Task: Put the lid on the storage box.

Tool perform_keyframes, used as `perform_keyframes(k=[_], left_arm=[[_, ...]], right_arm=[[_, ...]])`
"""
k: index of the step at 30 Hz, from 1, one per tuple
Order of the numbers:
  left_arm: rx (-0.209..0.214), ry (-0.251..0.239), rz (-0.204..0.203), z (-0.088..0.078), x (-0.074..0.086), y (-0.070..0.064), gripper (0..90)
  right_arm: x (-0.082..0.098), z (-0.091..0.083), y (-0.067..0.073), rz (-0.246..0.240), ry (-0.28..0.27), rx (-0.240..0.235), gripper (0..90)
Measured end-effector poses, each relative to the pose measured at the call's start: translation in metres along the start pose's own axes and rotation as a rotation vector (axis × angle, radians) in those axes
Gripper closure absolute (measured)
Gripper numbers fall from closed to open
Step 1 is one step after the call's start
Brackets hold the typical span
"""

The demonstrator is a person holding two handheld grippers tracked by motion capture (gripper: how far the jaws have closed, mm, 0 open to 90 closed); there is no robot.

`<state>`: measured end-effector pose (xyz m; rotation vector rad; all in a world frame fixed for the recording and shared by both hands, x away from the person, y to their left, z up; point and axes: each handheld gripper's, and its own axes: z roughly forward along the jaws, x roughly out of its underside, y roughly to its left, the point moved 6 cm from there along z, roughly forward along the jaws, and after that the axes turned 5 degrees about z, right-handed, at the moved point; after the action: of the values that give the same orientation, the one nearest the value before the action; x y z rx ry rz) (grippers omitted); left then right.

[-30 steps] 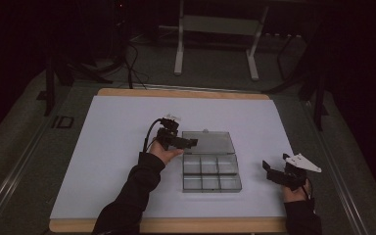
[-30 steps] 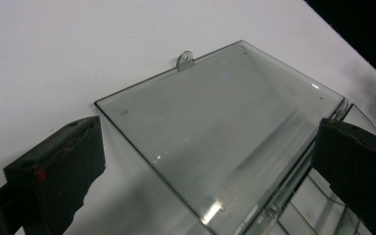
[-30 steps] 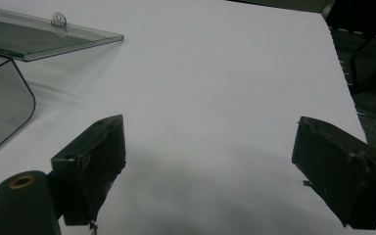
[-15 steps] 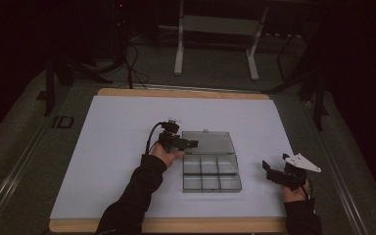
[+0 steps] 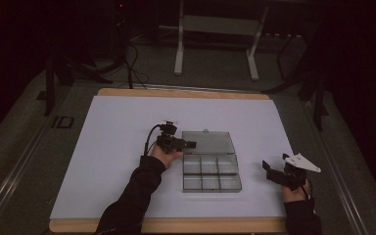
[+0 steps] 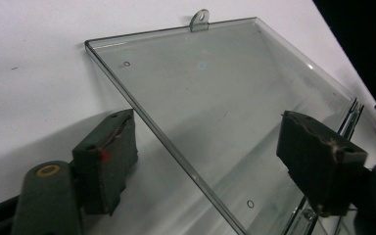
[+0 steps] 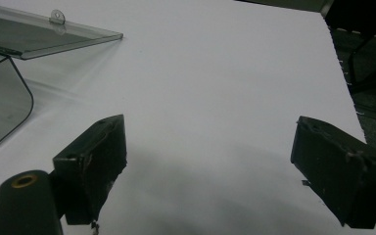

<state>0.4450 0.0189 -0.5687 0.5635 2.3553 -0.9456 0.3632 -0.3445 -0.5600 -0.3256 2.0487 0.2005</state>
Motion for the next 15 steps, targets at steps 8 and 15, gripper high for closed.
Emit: perform_keyframes(k=[8,15], left_arm=[[0.035,0.022,-0.028,0.0011,0.0013,-0.0013,34.3],[0.108,0.004,-0.076,0.0005,0.0024,-0.0005,44.7]], right_arm=[[0.0,0.0002,-0.0001,0.0,0.001,-0.001,13.2],[0.0001,0.0009,0.0004,-0.004,0.009,-0.001,13.2]])
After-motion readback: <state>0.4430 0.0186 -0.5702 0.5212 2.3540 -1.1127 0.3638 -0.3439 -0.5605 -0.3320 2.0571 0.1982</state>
